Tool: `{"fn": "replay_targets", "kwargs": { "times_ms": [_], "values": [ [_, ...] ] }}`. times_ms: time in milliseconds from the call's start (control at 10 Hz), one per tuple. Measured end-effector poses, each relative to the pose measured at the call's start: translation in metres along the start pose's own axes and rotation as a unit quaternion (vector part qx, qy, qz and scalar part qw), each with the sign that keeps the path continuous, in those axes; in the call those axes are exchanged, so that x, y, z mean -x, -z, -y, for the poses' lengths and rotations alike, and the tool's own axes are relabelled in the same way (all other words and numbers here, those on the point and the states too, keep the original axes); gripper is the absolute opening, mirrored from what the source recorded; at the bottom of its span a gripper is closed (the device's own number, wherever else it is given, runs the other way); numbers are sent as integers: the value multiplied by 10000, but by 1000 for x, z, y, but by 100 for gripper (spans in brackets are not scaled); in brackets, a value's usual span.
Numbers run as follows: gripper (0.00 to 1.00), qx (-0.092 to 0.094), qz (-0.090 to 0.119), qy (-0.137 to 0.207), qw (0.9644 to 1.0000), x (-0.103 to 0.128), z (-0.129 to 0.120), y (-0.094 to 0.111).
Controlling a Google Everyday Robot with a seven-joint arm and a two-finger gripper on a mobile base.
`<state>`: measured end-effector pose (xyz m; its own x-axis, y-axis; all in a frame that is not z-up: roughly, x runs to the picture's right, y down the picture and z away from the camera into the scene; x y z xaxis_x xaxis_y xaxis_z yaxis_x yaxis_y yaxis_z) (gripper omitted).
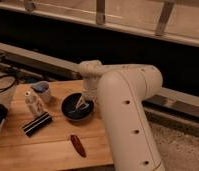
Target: Drag the ceramic bowl in a circle
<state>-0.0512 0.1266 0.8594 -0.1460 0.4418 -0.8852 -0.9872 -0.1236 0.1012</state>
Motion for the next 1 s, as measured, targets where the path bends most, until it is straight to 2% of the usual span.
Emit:
{"fn": "replay_targets", "kwargs": {
  "times_ms": [100, 200, 400, 600, 900, 1000],
  "values": [
    [89, 10, -25, -22, 10000, 2, 0, 0],
    [77, 32, -132, -94, 9999, 11, 2, -7],
    [58, 155, -270, -223, 9993, 25, 9, -23],
    [38, 258, -327, -304, 9987, 29, 14, -30],
    [7, 148, -63, -245, 9996, 20, 9, -15],
    [1, 130, 10, -216, 9997, 16, 7, -10]
  ]
}}
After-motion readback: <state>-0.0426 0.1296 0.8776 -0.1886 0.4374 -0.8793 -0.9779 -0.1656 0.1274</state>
